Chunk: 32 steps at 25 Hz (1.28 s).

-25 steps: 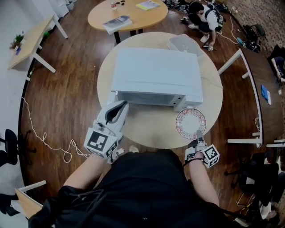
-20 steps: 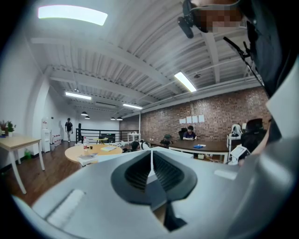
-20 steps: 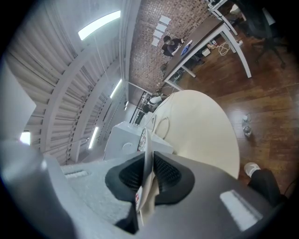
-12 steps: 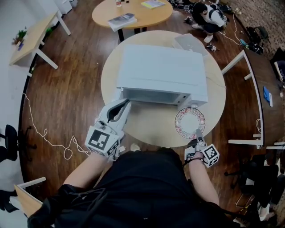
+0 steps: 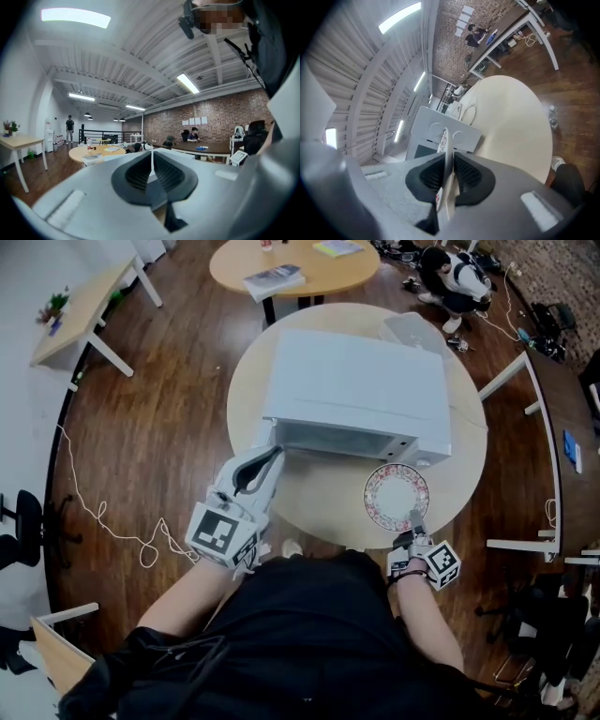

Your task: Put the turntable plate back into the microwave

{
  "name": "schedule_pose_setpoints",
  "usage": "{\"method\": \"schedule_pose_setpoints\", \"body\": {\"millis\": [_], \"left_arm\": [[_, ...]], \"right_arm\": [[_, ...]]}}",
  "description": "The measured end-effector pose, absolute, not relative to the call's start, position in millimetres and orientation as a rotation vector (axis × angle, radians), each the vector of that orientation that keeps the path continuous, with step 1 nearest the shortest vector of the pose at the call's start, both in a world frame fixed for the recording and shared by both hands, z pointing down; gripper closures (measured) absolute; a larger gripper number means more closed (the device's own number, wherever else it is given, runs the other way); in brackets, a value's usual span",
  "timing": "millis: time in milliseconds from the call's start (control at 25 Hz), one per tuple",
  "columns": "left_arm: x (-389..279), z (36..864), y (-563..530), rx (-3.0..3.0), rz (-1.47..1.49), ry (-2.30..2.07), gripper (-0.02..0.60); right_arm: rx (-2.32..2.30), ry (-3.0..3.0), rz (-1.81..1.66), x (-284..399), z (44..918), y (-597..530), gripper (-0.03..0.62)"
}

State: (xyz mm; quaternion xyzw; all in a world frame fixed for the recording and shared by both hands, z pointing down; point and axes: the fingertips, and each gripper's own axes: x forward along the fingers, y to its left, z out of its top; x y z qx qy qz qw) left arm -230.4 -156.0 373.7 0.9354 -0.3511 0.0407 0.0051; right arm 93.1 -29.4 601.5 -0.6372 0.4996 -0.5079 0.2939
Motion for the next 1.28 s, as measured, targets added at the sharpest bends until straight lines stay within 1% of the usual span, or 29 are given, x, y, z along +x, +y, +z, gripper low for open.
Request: {"method": "schedule_pose_setpoints", "body": {"millis": [840,1280], "left_arm": [[-265.4,375.2,-146.6,2.842,0.121,-1.261,0.565],[-269.7,374.2,-138.8,2.811,0.097,-1.346,0.565]], "right_arm": [[-1.555,1.531,-1.491,30.0,603.2,-74.4,0.566],[-1.443,1.723,-1.536,-8.5,595.0,-109.5,0.566]]}}
